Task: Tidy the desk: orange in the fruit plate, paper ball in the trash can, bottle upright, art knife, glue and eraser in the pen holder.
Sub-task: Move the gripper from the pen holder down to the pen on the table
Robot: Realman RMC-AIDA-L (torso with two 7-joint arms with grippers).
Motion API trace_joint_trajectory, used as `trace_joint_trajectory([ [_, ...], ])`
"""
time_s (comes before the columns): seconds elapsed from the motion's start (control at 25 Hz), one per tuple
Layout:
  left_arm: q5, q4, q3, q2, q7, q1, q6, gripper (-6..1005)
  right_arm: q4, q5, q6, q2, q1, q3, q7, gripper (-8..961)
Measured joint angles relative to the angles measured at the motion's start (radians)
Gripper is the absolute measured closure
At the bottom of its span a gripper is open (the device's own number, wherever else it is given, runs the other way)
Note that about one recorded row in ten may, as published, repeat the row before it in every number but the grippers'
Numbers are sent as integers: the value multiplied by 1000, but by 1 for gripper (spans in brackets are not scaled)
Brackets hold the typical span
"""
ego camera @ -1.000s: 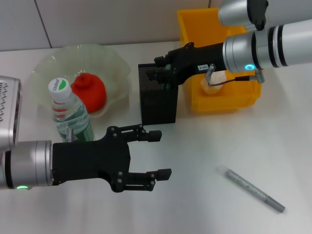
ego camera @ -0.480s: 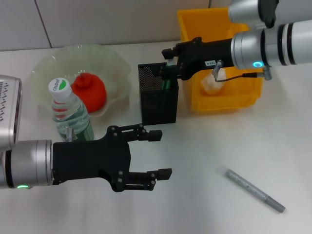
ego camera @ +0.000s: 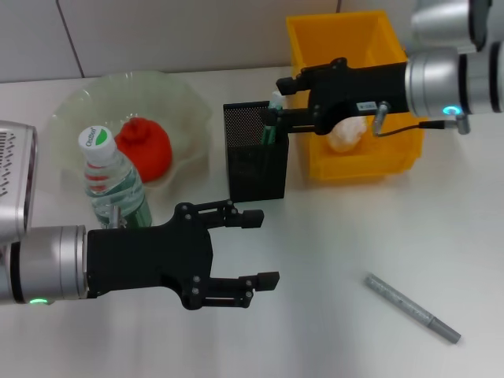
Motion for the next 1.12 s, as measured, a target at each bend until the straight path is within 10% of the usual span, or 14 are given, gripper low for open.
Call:
trace_joint_trajectory([
  [0.64,0,0,0,-4,3,-5,-11,213,-225,122,-95,0,-200,-49,-18,365],
  [1.12,0,-11,0,-11,3,-4,-11,214,-366,-77,-195,0,-258,-50,187,366],
])
